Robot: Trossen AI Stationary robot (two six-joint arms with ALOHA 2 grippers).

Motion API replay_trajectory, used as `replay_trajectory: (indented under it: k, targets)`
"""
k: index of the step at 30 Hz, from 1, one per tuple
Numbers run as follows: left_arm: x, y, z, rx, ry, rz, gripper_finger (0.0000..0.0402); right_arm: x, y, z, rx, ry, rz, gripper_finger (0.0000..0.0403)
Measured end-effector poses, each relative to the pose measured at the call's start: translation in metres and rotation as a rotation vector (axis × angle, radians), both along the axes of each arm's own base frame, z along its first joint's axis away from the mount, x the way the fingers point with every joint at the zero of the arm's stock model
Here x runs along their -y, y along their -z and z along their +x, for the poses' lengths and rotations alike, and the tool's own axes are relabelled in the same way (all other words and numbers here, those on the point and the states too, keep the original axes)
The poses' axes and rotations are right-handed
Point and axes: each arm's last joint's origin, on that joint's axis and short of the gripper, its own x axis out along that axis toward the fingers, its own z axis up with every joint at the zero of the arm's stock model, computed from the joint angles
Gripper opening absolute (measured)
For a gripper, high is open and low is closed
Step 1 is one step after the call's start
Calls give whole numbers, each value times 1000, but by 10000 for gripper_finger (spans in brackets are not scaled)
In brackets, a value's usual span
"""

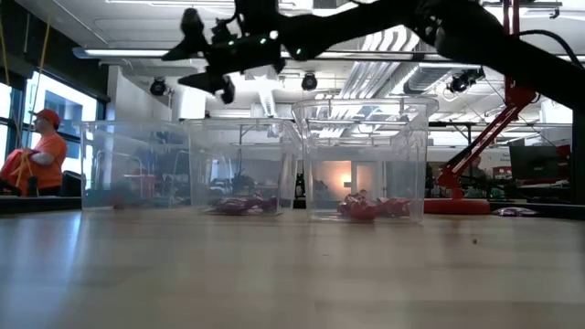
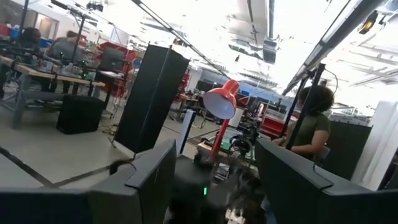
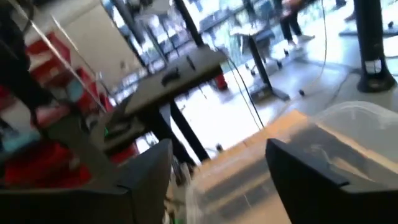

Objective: Sort candy
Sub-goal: Put the blue candy into the top left transparent bin

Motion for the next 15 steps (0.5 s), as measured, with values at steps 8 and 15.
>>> replay_trajectory:
  k: [8,15]
  targets:
    - [0,0,0,-5,8,10,213,2,-67,-67,-378,-143,-166,259]
    - [0,2,1,-38,15,20,213,-68,-88,-144,-994,-288,-209,245]
